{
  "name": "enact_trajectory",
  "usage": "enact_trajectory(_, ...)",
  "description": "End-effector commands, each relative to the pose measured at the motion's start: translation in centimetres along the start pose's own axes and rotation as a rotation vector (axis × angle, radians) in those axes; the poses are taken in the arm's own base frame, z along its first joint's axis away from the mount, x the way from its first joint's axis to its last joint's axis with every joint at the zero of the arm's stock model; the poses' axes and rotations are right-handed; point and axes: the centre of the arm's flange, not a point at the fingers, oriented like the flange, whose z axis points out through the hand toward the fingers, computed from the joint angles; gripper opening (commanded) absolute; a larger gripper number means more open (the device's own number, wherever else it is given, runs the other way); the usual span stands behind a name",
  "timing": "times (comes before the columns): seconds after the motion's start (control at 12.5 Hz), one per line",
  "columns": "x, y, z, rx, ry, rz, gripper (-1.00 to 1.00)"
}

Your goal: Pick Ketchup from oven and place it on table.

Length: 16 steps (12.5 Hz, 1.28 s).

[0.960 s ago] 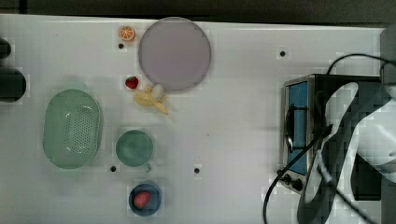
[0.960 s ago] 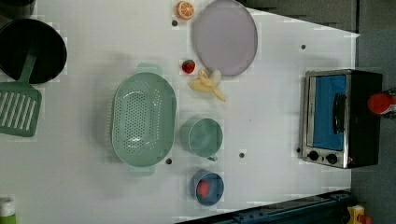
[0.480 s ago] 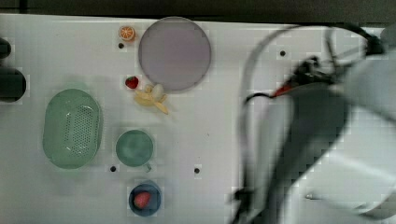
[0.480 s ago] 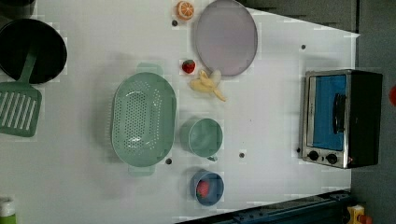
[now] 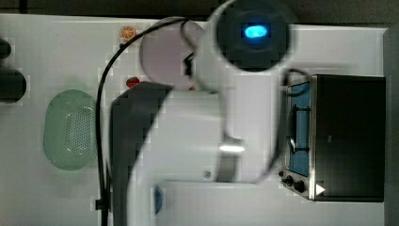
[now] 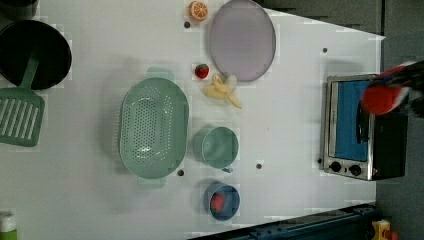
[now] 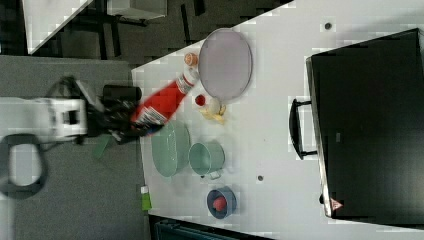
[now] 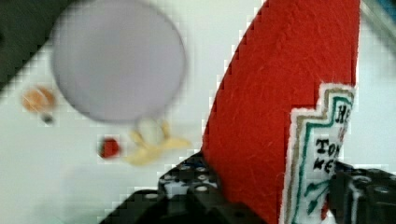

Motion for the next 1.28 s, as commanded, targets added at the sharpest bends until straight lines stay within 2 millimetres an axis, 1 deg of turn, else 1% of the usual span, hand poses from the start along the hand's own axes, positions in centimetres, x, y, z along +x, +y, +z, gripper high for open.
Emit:
enact_trajectory(0.08, 1.5, 1.8, 6.1, -0.033, -0.027, 0.026, 0.26)
enact_trajectory(0.24, 1.4, 2.4, 10.6, -0.033, -0.023, 0.032, 0.26)
enact_trajectory(0.48, 0.8, 3.7, 18.3, -0.075, -0.05, 0.044, 0.26)
enact_trajectory(0.72, 1.1, 4.4, 24.8, -0.091, -0.043, 0.057, 0.26)
enact_trajectory(0.88, 1.2, 4.3, 28.6, -0.11, -0.042, 0.055, 0.26)
enact_trajectory(1.04, 1.4, 3.6, 31.4, -0.097, -0.015, 0.047, 0.26)
enact_trajectory(1.12, 1.6, 3.4, 32.3, -0.083, -0.001, 0.051, 0.32)
enact_trajectory(1.2, 1.6, 3.3, 32.8, -0.078, 0.002, 0.055, 0.51)
enact_trajectory(1.28, 1.6, 3.3, 32.9, -0.078, 0.001, 0.054, 0.73)
